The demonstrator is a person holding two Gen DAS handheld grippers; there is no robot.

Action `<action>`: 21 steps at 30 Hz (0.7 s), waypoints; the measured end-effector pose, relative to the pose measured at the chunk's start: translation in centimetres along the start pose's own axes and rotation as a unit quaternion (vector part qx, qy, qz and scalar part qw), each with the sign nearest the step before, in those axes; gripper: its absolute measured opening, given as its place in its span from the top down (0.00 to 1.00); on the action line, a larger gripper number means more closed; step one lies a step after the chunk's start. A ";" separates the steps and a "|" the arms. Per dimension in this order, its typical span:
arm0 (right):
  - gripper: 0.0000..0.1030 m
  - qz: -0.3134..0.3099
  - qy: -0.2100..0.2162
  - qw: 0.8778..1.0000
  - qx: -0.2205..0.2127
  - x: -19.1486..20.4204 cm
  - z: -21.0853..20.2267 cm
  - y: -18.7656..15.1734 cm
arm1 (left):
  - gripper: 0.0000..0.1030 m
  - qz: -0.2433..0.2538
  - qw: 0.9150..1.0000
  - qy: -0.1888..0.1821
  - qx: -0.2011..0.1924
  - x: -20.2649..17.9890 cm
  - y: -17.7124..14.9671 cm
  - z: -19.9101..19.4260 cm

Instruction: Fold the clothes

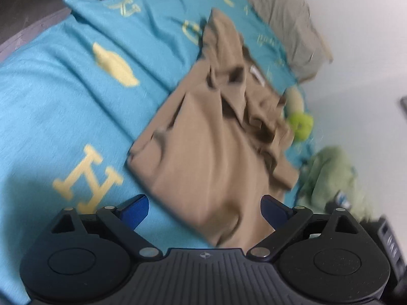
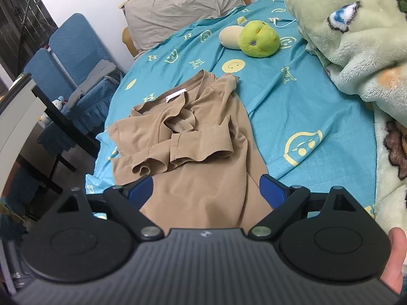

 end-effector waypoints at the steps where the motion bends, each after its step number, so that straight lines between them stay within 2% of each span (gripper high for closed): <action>1: 0.11 -0.001 0.000 1.000 0.001 0.1 0.1 0.0 | 0.12 -0.008 1.000 -0.006 -0.013 0.2 0.3 0.1; 4: 0.11 -0.001 0.000 1.000 0.005 0.2 0.2 -0.1 | 0.33 -0.024 0.999 -0.009 -0.044 0.8 1.2 0.5; 6: 0.11 0.000 0.001 1.000 0.007 0.2 0.3 -0.2 | 0.57 -0.039 0.998 -0.004 -0.055 1.3 1.5 0.5; 8: 0.11 0.007 0.004 1.000 0.011 0.1 0.4 -0.3 | 0.72 -0.049 0.997 0.000 -0.059 1.9 1.5 0.2; 9: 0.11 0.023 0.014 0.999 0.020 -0.1 0.3 -0.5 | 0.80 -0.055 0.997 -0.002 -0.060 2.3 1.5 0.0; 11: 0.11 0.098 0.078 0.991 0.045 -1.0 0.4 -1.3 | 0.88 -0.071 0.995 -0.021 -0.062 2.6 1.6 -0.7; 14: 0.11 0.216 0.167 0.957 0.100 -2.0 1.8 -3.6 | 0.91 -0.081 0.992 -0.072 -0.071 2.2 1.8 -2.4; 16: 0.11 0.280 0.199 0.929 0.140 -2.2 3.3 -5.3 | 0.91 -0.080 0.986 -0.118 -0.083 1.5 1.8 -3.6; 19: 0.11 0.333 0.227 0.899 0.170 -2.2 4.8 -6.7 | 0.91 -0.069 0.978 -0.170 -0.100 0.1 1.9 -4.8; 21: 0.12 0.350 0.215 0.898 0.156 -2.7 5.1 -6.8 | 0.91 -0.057 0.975 -0.183 -0.110 -0.8 1.9 -5.0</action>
Point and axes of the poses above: each gripper's, at about its wrist camera, not at the fingertips, and z roughly the way its jaws point, x to its left, y to its top, the point moved 4 cm from there along z, roughly the way its jaws point, and after that the axes turned 9 degrees about -z, right-handed, at the moved point
